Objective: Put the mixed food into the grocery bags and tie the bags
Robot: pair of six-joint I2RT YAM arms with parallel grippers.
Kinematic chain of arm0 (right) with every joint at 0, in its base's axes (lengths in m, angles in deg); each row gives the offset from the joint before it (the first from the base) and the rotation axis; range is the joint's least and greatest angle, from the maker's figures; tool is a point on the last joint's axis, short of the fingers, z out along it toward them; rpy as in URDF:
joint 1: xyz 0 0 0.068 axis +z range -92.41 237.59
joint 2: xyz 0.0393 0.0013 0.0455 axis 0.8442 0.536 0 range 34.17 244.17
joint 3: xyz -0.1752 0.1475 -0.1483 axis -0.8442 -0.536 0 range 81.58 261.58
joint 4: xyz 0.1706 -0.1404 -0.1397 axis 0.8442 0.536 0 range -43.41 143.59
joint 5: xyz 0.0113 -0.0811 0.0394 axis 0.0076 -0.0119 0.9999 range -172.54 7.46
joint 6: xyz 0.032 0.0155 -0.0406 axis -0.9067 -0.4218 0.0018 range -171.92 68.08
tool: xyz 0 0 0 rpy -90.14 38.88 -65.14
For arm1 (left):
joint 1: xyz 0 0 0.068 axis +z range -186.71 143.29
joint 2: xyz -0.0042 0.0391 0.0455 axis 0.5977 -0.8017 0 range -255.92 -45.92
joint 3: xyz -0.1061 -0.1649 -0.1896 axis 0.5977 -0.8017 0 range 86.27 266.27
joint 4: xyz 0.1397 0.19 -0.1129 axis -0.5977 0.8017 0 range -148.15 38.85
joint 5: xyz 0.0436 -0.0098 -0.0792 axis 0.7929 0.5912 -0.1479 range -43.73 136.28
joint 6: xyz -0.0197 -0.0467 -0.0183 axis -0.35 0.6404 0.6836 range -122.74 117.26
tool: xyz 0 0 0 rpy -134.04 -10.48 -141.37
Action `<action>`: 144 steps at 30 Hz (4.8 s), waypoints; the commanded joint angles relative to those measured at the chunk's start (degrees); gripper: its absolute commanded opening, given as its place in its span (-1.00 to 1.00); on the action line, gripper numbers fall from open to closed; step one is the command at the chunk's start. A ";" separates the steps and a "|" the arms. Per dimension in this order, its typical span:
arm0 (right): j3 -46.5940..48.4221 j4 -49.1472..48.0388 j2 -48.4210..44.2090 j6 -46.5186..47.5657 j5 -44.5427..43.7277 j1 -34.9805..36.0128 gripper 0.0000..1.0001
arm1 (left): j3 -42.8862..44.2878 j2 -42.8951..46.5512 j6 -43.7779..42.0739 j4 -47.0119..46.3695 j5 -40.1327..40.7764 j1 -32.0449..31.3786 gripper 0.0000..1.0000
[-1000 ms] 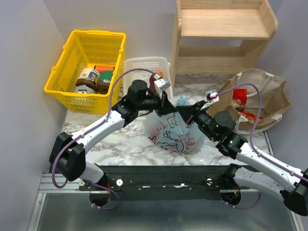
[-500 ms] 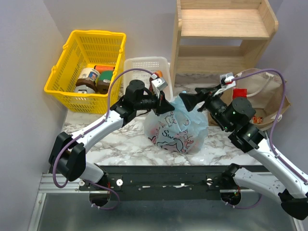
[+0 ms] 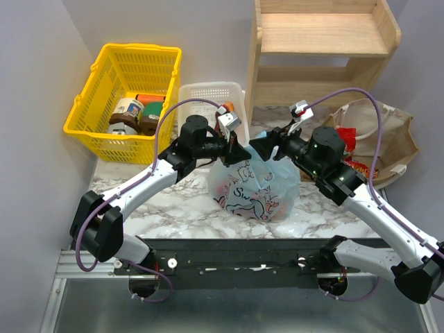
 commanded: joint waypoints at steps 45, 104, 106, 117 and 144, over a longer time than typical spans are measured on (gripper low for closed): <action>-16.28 0.16 -5.52 13.98 14.00 3.17 -0.87 | 4.09 -1.98 3.65 5.88 -5.00 1.49 -1.00; 0.78 10.62 0.11 -3.33 23.66 -5.09 -0.74 | 3.73 0.39 -3.82 11.69 -1.49 -1.15 -1.00; 0.42 10.88 -0.33 -2.89 23.84 -3.96 -0.74 | 3.74 0.04 -2.86 11.51 -1.14 -1.15 -1.00; -5.64 14.57 -0.07 -2.62 21.73 0.36 -0.72 | 3.65 -0.22 -0.39 10.81 1.32 -0.88 -1.00; -9.51 12.12 -3.50 3.53 13.03 1.24 -0.60 | 5.23 -0.22 1.64 18.54 -8.52 -0.80 -0.27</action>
